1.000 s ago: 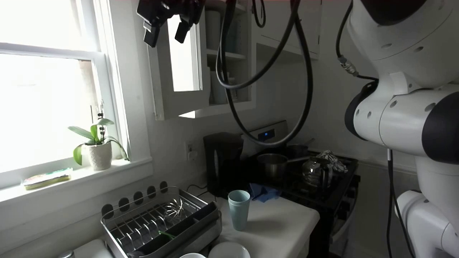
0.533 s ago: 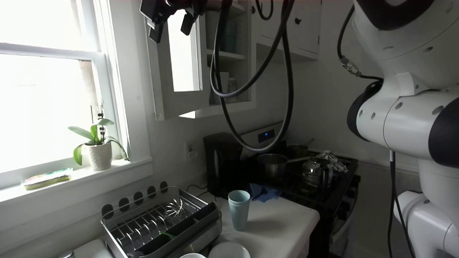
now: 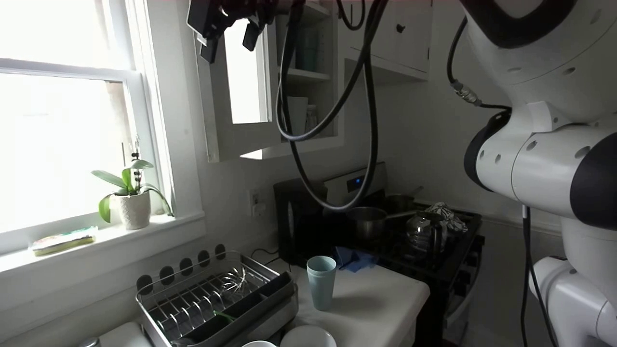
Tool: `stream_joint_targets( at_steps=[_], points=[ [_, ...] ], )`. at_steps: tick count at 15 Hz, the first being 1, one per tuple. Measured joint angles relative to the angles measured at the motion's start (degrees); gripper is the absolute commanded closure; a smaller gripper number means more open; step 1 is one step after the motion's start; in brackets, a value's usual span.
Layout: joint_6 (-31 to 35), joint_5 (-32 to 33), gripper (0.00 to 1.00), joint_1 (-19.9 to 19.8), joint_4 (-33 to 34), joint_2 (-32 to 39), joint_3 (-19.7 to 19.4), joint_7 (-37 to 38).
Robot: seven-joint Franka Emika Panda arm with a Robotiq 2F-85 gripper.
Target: Place the cup in the cabinet, then close the cabinet
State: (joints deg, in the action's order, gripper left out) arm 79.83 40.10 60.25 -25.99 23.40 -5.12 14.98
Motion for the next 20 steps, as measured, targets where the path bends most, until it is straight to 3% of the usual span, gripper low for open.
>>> stream_joint_targets(
  at_steps=[11,20],
  points=[
    [2.81,2.61,0.0,0.46,0.06,1.29,-0.46,0.05],
    [-9.6,9.7,0.0,6.3,0.1,-1.26,-1.63,0.26]
  ],
)
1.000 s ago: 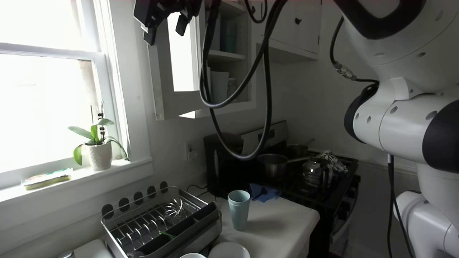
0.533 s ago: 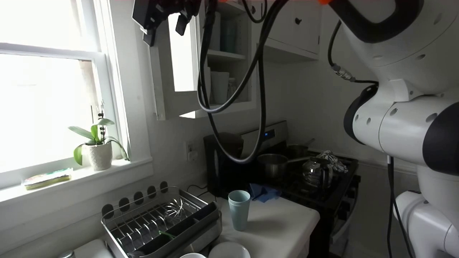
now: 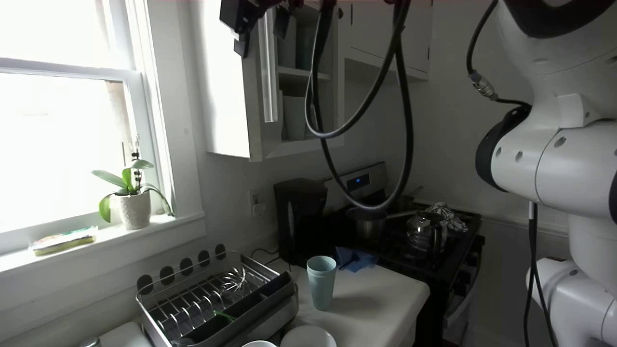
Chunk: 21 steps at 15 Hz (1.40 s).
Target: Place the cup in the cabinet, then close the cabinet
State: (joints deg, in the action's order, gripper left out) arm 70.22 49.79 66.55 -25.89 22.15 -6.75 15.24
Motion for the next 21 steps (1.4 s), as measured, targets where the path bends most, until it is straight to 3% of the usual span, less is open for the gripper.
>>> stream_joint_targets(
  at_steps=[5,13,20,21],
  points=[
    [-7.81,6.91,0.0,2.93,0.0,-1.45,-0.05,-0.25],
    [-12.75,15.48,0.0,3.4,-0.04,-2.64,-0.07,-2.14],
    [-22.8,27.04,0.0,5.62,-0.11,-3.83,-0.1,-2.55],
    [-23.24,26.78,0.0,6.27,-0.42,-4.04,-1.92,-2.47]
  ],
)
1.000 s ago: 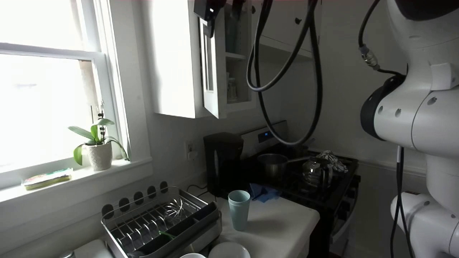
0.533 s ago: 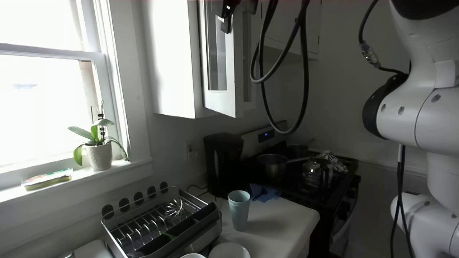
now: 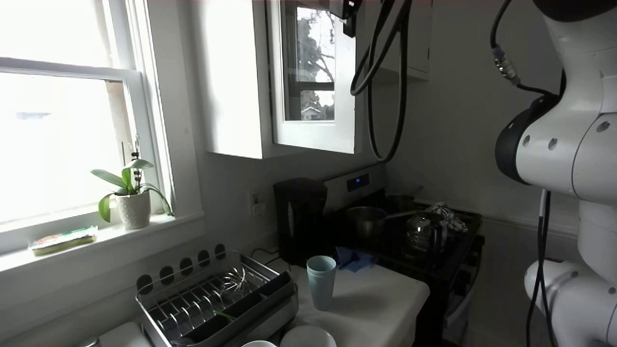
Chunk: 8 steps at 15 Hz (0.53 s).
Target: Place the cup in the cabinet, then close the cabinet
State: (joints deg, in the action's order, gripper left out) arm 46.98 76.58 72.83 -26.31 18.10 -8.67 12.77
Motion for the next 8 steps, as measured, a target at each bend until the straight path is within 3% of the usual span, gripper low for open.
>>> stream_joint_targets(
  at_steps=[3,8],
  points=[
    [0.03,-0.81,0.0,1.8,-0.78,-0.26,-5.83,0.34],
    [0.04,-0.81,0.0,5.06,-0.76,0.81,-6.1,5.18]
  ],
)
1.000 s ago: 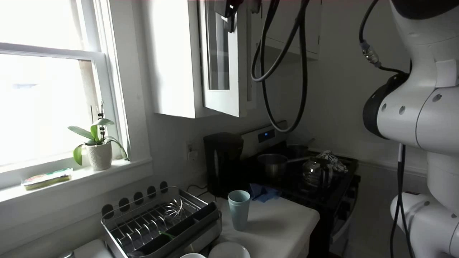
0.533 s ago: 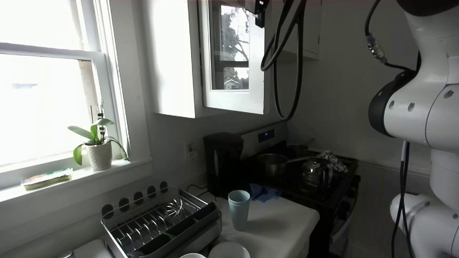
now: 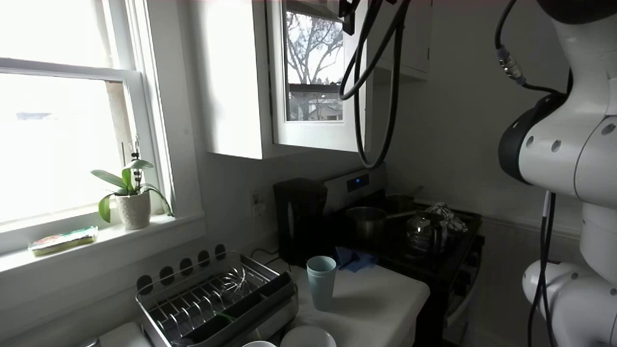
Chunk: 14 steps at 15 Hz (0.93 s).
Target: Place the cup in the cabinet, then close the cabinet
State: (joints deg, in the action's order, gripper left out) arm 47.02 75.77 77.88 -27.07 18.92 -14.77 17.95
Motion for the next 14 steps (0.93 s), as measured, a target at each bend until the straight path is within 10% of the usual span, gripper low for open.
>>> stream_joint_targets(
  at_steps=[5,14],
  points=[
    [1.5,0.48,0.02,1.0,1.8,2.6,3.23,2.27],
    [10.91,0.67,0.73,-3.19,1.79,3.13,5.27,2.94]
  ],
)
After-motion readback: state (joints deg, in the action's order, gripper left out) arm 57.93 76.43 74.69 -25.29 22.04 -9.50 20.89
